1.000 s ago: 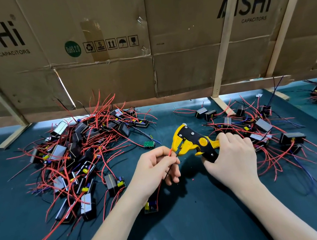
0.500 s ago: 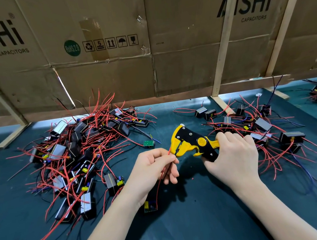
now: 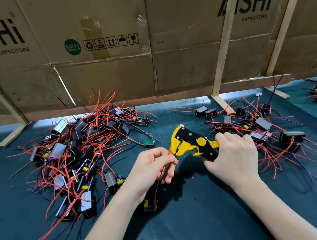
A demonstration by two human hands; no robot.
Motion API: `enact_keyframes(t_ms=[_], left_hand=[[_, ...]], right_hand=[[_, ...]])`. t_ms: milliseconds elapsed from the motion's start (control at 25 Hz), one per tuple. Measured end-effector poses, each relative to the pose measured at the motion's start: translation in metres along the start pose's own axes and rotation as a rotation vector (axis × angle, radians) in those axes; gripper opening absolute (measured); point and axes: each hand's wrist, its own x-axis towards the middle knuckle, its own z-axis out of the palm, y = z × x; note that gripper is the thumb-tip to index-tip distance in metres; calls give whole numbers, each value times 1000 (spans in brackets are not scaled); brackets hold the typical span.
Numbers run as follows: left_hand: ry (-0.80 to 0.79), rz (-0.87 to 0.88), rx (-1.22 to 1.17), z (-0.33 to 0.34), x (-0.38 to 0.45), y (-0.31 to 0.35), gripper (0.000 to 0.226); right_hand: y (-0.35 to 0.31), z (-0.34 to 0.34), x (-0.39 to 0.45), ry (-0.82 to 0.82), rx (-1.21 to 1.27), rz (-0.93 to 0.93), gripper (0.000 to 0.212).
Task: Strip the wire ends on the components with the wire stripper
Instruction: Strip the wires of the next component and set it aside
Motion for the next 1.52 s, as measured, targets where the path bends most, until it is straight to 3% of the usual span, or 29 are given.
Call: enact_keyframes(t_ms=[440,760,1000,1240,1520], left_hand=[[-19,5,15,-2,1,-1,28],[-53,7,22,-5,1,-2,31],[-130,24,120,-4,-1,-3,28],[-214,25,190,0,-3,-4,34],[-138,25,159,1,0,-3,37]], right_hand=[[1,3,-2,8,34,-17,42],[1,3,-2,-63,54,30,64],[3,6,-2,-136,55,122,47],[1,8,-2,-143,41,123,46],[1,7,-2,-103,16,55,48]])
